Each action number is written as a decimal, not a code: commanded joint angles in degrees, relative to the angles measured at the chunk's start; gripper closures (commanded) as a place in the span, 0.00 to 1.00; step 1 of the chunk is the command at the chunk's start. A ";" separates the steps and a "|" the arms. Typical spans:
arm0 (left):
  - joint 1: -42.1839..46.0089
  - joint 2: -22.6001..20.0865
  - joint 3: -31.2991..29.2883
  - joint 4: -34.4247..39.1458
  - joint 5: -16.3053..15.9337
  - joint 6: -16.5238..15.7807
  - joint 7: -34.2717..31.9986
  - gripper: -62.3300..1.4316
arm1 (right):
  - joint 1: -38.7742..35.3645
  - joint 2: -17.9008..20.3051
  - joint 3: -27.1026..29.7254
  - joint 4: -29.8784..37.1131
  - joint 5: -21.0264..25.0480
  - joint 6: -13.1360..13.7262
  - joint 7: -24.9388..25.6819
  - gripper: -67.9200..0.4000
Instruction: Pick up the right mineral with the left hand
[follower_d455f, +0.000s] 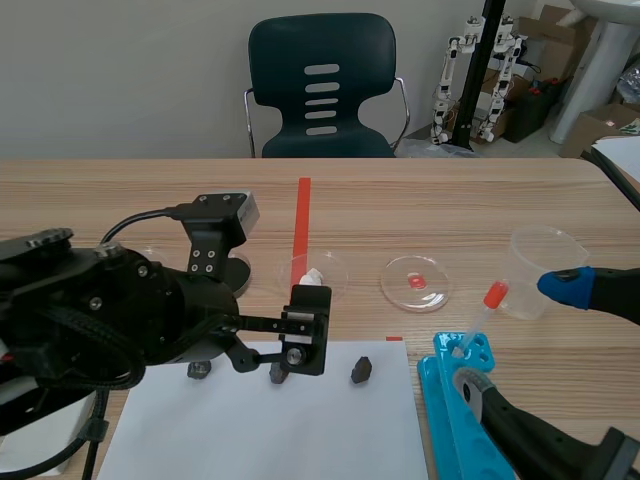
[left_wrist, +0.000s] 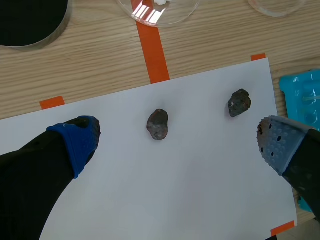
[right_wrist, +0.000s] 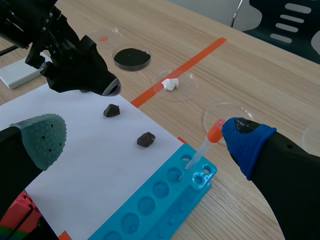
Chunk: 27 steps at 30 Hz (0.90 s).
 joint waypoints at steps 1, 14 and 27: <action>-1.92 2.58 0.72 -0.96 0.11 -0.42 1.60 0.00 | 0.39 0.00 -0.04 0.85 0.81 -0.02 0.83 0.00; -11.28 19.67 7.39 -14.69 13.88 2.97 17.05 0.00 | 0.39 0.00 -0.04 0.85 0.81 -0.02 0.83 0.00; -15.28 30.47 12.63 -28.37 29.05 -1.09 27.23 0.00 | 0.39 0.00 -0.04 0.85 0.81 -0.02 0.83 0.00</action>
